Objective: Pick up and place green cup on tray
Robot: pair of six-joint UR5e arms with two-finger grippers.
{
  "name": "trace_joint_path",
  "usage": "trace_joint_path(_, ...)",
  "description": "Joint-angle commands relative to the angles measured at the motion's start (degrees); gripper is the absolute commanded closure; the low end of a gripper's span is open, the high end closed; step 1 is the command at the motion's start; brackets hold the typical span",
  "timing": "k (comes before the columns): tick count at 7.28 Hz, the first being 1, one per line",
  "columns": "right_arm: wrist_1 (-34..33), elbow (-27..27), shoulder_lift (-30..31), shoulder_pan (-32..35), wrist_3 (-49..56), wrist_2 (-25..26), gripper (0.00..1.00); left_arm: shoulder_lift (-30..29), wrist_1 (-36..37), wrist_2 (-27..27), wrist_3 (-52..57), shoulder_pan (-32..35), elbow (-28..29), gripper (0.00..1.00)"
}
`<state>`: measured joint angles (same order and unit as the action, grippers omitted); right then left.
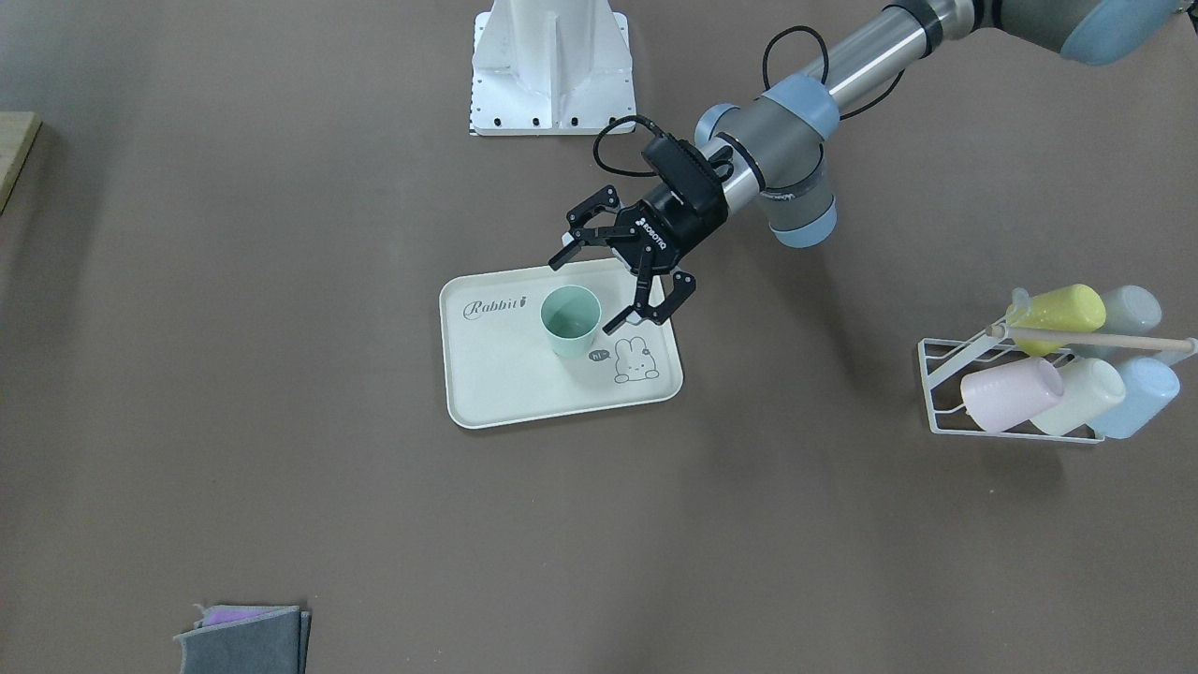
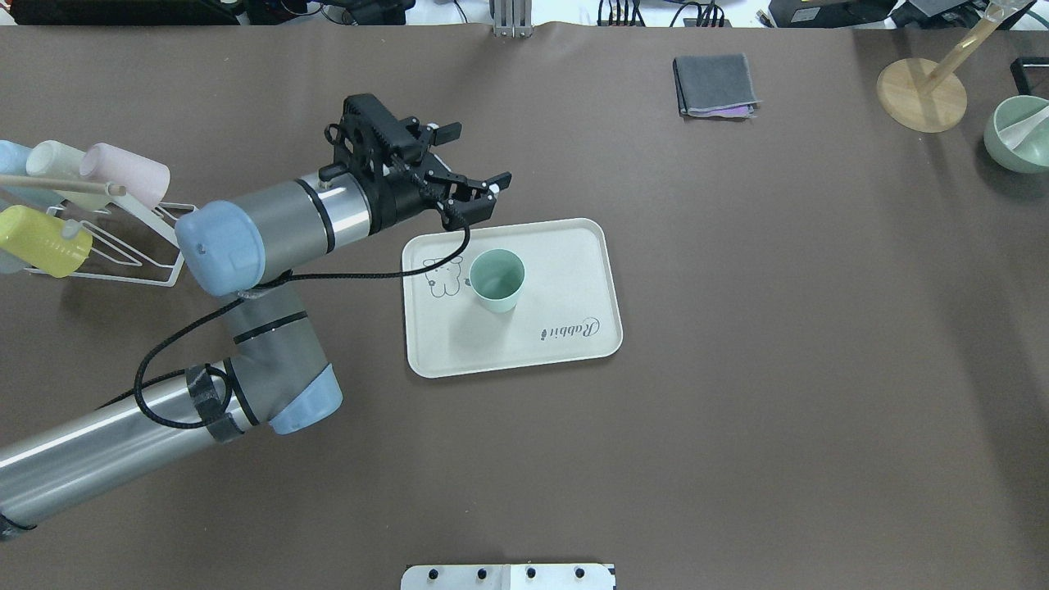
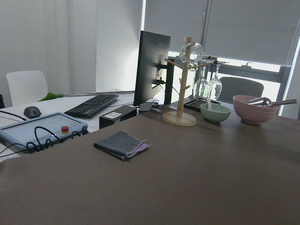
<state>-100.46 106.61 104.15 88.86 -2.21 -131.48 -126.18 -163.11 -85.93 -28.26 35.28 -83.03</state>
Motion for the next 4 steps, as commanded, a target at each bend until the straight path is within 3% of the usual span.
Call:
trace_joint_path(1, 0.00, 0.00, -0.09, 0.00, 0.01, 0.00, 0.00, -4.75, 20.53, -5.35, -0.39, 3.39, -4.05, 0.02)
trace_joint_path(2, 0.00, 0.00, 0.00, 0.00, 0.01, 0.00, 0.00, -4.60, 34.38, -7.04, -0.39, 3.57, -10.34, 0.02)
trace_joint_path(4, 0.00, 0.00, 0.00, 0.00, 0.01, 0.00, 0.00, -2.77, 46.18, -13.96, -0.48, 6.63, -11.89, 0.02)
